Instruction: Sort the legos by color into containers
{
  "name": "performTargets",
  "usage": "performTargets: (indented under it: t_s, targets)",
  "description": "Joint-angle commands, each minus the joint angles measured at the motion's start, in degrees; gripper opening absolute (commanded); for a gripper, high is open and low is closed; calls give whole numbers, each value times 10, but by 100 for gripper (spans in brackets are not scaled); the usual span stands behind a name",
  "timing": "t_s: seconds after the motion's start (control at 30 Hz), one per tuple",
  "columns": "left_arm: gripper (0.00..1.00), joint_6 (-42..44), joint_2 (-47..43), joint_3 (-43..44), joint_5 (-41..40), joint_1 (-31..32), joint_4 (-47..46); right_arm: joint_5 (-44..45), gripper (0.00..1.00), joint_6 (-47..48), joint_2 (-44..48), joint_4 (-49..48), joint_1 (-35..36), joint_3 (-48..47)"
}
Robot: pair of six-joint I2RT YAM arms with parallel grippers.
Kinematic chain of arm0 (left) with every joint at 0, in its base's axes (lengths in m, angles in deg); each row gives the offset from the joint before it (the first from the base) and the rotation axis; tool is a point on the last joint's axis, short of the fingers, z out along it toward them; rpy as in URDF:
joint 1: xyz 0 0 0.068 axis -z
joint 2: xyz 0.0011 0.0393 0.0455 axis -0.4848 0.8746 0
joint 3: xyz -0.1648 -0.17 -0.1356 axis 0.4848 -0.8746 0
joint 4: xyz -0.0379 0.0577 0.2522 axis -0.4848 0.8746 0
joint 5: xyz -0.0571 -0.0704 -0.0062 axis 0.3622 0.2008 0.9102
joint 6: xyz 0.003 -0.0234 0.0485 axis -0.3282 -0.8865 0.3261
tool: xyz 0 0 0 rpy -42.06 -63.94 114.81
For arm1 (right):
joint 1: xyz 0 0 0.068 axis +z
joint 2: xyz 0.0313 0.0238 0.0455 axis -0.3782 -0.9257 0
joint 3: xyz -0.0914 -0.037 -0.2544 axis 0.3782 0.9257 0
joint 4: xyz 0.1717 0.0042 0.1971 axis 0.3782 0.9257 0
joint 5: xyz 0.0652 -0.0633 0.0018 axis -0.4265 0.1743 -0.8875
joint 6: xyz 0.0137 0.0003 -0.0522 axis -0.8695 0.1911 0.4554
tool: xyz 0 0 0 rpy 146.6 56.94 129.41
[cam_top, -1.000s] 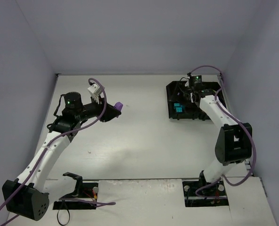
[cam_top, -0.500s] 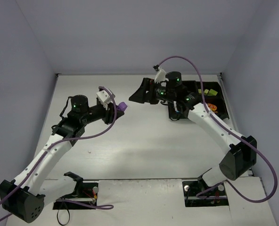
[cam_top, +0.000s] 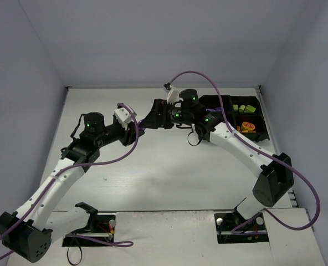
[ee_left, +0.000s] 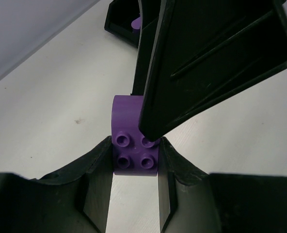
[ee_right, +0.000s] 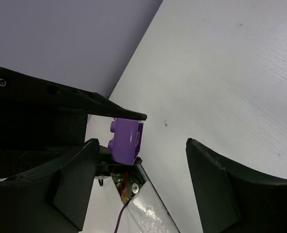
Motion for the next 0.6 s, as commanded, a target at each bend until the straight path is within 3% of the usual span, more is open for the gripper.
performTargets:
  t_s: [0.0, 0.13, 0.23, 0.27, 0.33, 0.37, 0.5, 0.53, 0.57]
  targets:
    - [14, 14, -10, 25, 4, 4, -28, -12, 68, -1, -2, -52, 6, -28]
    - [14, 18, -6, 24, 4, 4, -28, -23, 56, -1, -13, -53, 7, -34]
    - [15, 20, -1, 26, 7, 5, -27, -29, 34, 1, -20, -54, 7, -36]
    - [16, 19, 3, 27, 6, 4, -27, -31, 21, 2, -23, -54, 8, -39]
    - [20, 21, 7, 26, 6, 5, -26, -38, 8, 4, -29, -53, 7, -42]
    - [25, 22, 9, 25, 6, 4, -27, -40, 0, 5, -31, -53, 7, -42]
    - [60, 19, 13, 20, -5, 4, -32, -37, 0, 14, -37, -53, -5, -46]
    - [73, 18, 14, 19, -14, 5, -31, -33, 0, 17, -37, -53, -18, -46]
    - [76, 10, 15, 19, -22, 5, -31, -31, 0, 20, -36, -52, -27, -46]
